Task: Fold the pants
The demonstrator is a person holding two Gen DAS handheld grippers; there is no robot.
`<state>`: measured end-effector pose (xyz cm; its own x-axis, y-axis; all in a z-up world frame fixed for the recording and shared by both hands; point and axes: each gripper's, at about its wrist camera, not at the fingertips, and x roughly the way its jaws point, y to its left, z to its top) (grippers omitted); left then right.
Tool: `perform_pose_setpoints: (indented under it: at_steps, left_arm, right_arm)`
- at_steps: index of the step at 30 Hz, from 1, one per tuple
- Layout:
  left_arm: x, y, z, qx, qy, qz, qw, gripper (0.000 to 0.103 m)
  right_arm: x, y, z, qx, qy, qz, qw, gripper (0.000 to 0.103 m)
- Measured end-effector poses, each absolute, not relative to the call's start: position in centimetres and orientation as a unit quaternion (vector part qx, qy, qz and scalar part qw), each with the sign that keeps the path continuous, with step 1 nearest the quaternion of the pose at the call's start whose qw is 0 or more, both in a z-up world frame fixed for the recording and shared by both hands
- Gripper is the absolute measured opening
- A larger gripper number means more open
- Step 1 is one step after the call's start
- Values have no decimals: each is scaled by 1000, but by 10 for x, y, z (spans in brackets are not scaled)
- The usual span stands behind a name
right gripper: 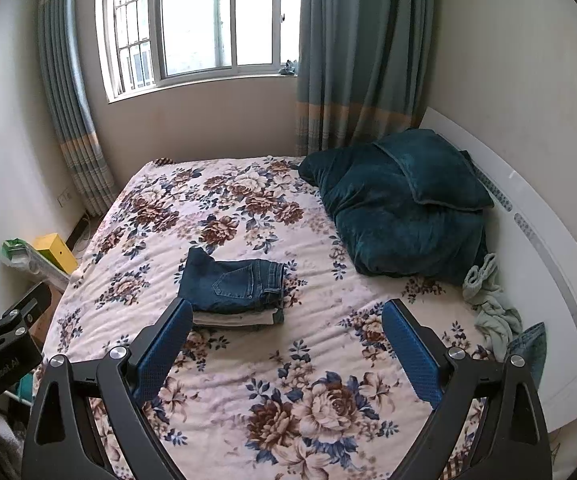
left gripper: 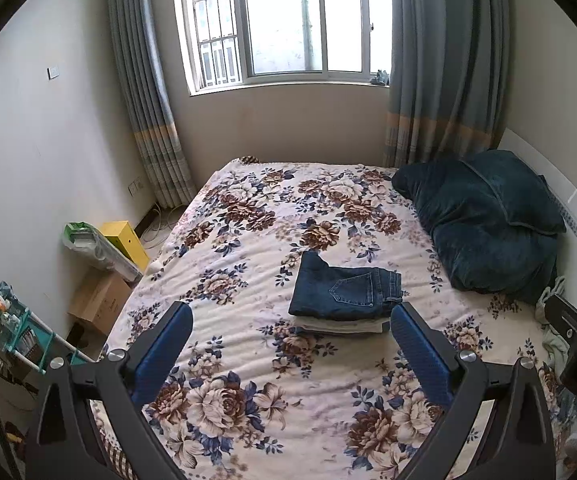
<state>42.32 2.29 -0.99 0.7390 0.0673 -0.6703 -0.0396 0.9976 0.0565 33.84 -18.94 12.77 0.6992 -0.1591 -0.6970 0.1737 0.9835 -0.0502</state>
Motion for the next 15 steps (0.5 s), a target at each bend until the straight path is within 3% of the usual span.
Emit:
perform_pose_setpoints:
  at_steps: [15]
  left_arm:
    - [413, 21, -11, 18, 355, 40, 934, 102]
  right_arm:
    - [335, -191, 124, 16, 377, -85, 922, 98]
